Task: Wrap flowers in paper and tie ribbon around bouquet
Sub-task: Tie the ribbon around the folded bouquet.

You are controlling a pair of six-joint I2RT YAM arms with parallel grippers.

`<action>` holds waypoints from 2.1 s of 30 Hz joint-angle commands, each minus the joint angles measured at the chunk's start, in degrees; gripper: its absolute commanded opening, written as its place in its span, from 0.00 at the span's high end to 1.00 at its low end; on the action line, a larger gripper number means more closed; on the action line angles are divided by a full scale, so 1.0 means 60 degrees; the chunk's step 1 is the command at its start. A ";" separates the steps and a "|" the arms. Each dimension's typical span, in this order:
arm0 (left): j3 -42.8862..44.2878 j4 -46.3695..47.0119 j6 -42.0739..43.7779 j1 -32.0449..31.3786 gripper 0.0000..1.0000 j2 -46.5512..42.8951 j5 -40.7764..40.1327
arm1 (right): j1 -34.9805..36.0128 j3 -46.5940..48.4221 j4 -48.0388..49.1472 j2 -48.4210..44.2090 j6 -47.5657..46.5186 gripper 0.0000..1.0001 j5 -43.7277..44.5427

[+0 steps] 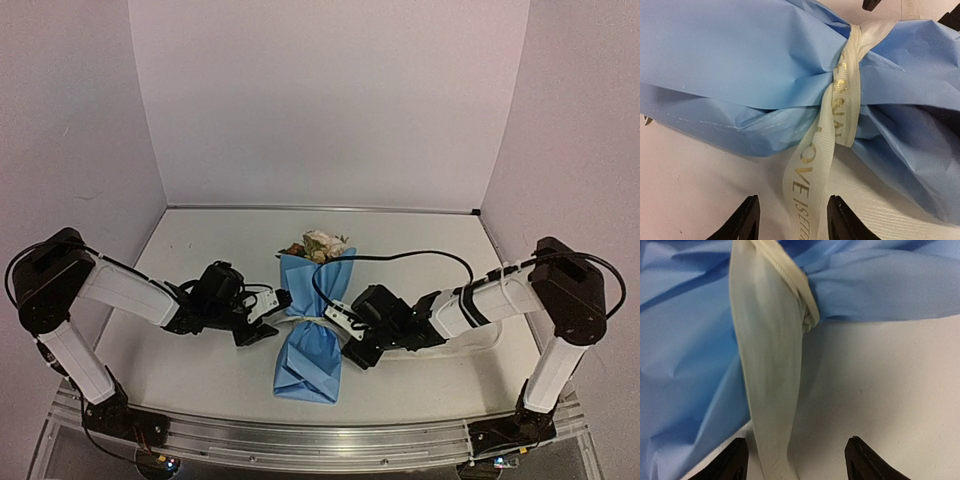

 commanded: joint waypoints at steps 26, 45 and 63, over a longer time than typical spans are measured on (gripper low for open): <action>0.0948 -0.1536 -0.9505 0.1041 1.00 -0.0677 -0.3197 | -0.0845 0.0171 -0.3502 -0.1410 0.6274 1.00 0.3720; -0.1710 -0.0814 -1.2559 0.2855 1.00 -0.2619 -0.1609 | -0.1587 -0.2139 -0.4910 -0.3202 0.8678 1.00 0.4194; 0.1362 -0.2227 -0.8338 0.0723 1.00 -0.1312 0.1637 | -0.1621 -0.2601 -0.4593 -0.4145 0.6018 0.76 0.1879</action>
